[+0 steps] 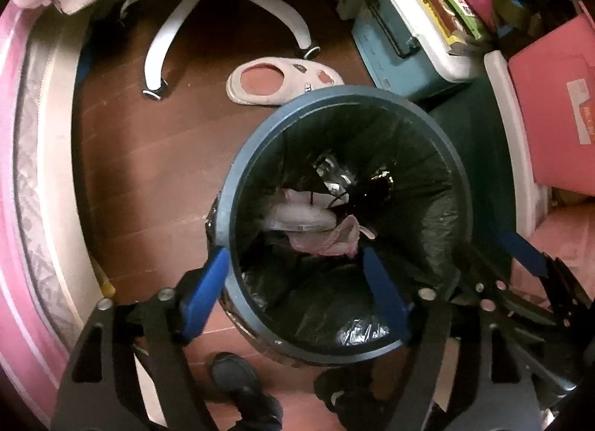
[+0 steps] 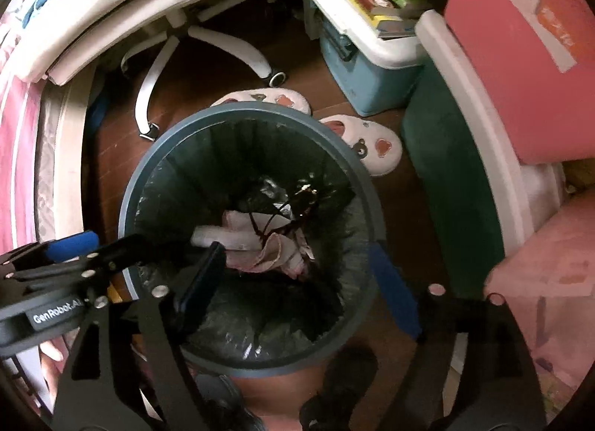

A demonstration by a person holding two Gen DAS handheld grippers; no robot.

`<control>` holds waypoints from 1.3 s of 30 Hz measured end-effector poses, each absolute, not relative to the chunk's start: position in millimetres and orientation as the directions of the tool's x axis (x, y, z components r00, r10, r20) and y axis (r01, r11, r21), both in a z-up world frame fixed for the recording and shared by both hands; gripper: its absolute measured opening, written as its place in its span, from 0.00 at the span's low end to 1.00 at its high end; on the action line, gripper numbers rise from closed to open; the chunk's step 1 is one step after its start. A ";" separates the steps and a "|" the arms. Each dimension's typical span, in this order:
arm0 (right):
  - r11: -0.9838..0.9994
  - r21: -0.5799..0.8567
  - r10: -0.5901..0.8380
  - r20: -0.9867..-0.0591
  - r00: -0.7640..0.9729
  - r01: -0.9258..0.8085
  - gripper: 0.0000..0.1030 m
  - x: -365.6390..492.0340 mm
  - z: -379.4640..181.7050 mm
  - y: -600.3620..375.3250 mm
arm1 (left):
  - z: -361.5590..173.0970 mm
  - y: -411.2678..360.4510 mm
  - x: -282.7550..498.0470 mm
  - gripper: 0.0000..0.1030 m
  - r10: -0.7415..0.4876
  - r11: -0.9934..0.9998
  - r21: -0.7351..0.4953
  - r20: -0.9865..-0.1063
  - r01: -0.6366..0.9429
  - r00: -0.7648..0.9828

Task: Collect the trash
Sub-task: 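Open left gripper to drop the tape roll while right gripper releases the sunglasses, then raise both tools from the bin back over the table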

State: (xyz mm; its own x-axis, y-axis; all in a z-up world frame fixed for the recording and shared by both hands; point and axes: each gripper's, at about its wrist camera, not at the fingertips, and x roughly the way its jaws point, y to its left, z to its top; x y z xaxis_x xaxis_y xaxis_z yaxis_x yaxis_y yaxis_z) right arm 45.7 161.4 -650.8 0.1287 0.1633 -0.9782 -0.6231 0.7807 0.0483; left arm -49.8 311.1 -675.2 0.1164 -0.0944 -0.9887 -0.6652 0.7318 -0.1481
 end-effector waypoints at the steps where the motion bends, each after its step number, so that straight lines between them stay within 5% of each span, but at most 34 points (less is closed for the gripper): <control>1: 0.780 0.045 0.161 -0.978 0.130 -0.624 0.81 44.5 -643.7 158.9 | -671.5 310.6 -49.2 0.72 -0.095 0.733 -0.148 -0.989 -0.664 0.115; 28: 0.886 0.085 0.237 -0.927 0.290 -0.456 0.89 32.4 -292.3 77.5 | -323.1 252.8 -32.0 0.78 -0.022 0.828 -0.140 -0.976 -0.543 0.217; 39: 0.958 0.065 0.175 -0.904 0.389 -0.278 0.92 29.7 -199.8 -8.7 | -226.7 188.1 6.4 0.85 -0.065 0.903 -0.180 -0.955 -0.391 0.289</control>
